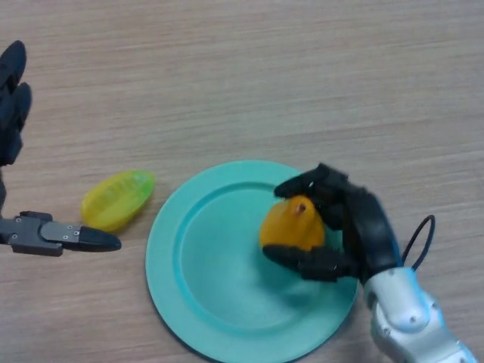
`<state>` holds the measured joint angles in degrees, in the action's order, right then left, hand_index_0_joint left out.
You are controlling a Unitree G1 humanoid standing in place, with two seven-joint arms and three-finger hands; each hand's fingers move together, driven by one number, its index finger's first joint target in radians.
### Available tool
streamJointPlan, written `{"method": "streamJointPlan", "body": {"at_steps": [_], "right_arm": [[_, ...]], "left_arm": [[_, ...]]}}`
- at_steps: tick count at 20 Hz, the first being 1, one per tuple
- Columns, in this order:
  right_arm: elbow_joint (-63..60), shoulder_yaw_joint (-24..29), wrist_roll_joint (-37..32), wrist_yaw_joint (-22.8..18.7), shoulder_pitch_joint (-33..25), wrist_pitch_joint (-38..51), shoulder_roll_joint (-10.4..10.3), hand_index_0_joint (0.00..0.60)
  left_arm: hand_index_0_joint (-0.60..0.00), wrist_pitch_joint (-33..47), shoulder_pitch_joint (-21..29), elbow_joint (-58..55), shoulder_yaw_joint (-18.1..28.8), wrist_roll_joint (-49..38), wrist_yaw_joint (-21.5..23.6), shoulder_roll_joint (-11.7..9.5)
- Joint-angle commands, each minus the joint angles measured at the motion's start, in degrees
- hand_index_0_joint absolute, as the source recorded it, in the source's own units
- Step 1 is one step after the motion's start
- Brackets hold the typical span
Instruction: Pick up the yellow pear and place it on the plate
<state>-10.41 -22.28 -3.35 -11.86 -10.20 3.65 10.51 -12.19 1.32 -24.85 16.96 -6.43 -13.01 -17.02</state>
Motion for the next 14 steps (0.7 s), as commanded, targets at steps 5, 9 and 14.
{"method": "streamJointPlan", "body": {"at_steps": [5,9,14], "right_arm": [[3.91,1.52,1.27,-0.87,1.06,5.51,0.38,0.4],[9.76,3.93,9.73,1.92,1.58,1.4,0.38,0.0],[18.21,11.89,10.33,6.17,1.52,-2.71,0.38,0.0]], "left_arm": [[0.0,9.95,1.84,-1.64,3.39,-2.9,2.64,-3.0],[0.0,12.18,2.23,0.21,3.02,-1.86,2.91,-3.25],[0.0,11.24,2.38,0.67,2.14,-1.27,2.11,-3.3]]}}
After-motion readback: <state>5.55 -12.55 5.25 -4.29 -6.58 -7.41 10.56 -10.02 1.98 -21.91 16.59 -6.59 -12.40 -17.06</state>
